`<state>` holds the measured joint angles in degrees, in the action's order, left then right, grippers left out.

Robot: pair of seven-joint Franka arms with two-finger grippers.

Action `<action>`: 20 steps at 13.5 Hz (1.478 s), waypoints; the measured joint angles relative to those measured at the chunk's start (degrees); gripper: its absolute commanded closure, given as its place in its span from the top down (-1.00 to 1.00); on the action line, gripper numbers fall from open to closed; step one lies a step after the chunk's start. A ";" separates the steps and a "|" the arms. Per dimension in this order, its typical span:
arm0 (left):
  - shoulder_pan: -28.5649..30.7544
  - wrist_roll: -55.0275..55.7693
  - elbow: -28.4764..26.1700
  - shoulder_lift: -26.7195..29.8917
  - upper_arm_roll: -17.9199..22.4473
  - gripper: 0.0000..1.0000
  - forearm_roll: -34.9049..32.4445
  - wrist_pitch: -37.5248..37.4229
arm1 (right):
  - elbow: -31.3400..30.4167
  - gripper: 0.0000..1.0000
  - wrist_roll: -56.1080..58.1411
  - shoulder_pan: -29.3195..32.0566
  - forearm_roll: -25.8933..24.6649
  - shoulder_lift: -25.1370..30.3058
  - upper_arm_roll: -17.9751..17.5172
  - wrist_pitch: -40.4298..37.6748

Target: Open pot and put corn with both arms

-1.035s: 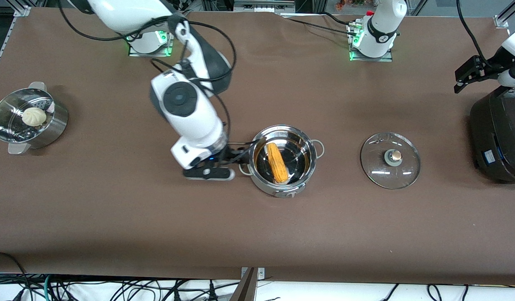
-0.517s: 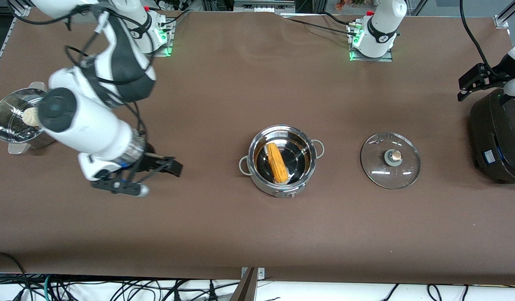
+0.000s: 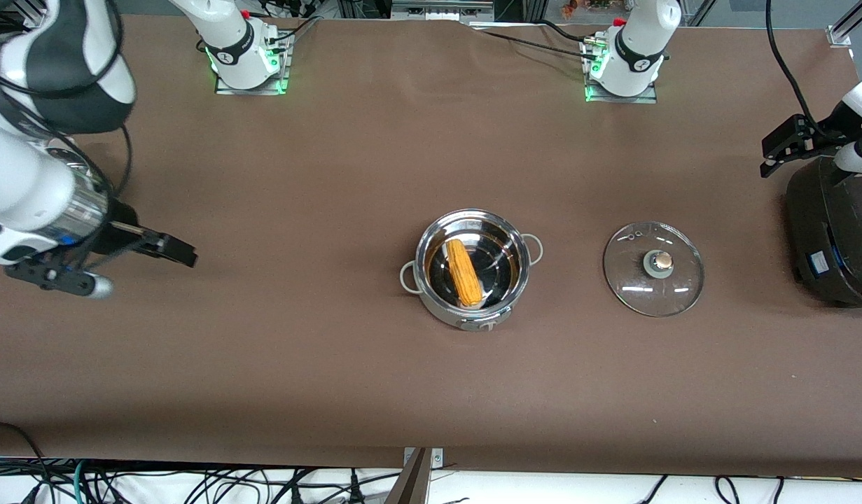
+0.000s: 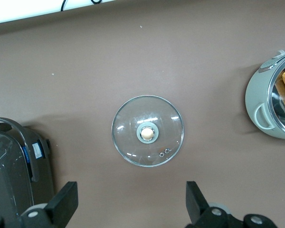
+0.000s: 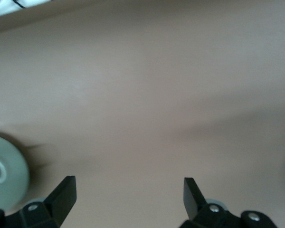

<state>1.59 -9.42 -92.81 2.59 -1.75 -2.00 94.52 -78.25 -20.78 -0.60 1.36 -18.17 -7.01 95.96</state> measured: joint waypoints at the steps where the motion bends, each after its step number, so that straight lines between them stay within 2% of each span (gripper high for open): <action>1: 0.00 0.00 0.03 -0.02 0.02 1.00 0.00 -0.02 | -2.00 1.00 2.61 1.50 0.00 1.69 0.56 -0.59; 4: 0.01 0.00 0.06 -0.07 0.09 1.00 0.00 -0.05 | -6.34 1.00 7.66 4.82 0.01 5.68 2.67 -0.81; 8: 0.01 0.00 0.09 -0.10 0.09 1.00 0.00 -0.06 | -10.00 1.00 8.01 6.19 -0.05 10.35 4.75 -0.94; 13: 0.01 0.00 0.12 -0.13 0.08 1.00 0.00 -0.08 | -12.15 1.00 10.62 5.99 -0.12 17.89 4.73 -5.32; 16: 0.01 0.00 0.12 -0.14 0.08 1.00 0.00 -0.08 | -13.54 1.00 18.12 6.21 -0.17 18.40 5.68 -6.52; 20: 0.01 0.00 0.13 -0.14 0.08 1.00 0.00 -0.08 | -14.34 1.00 19.58 6.30 -0.17 17.45 5.92 -6.54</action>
<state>1.60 -9.42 -92.68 2.45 -1.67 -2.00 94.44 -92.59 -1.20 5.70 1.18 -0.72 -1.09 89.41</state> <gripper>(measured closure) 0.000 0.000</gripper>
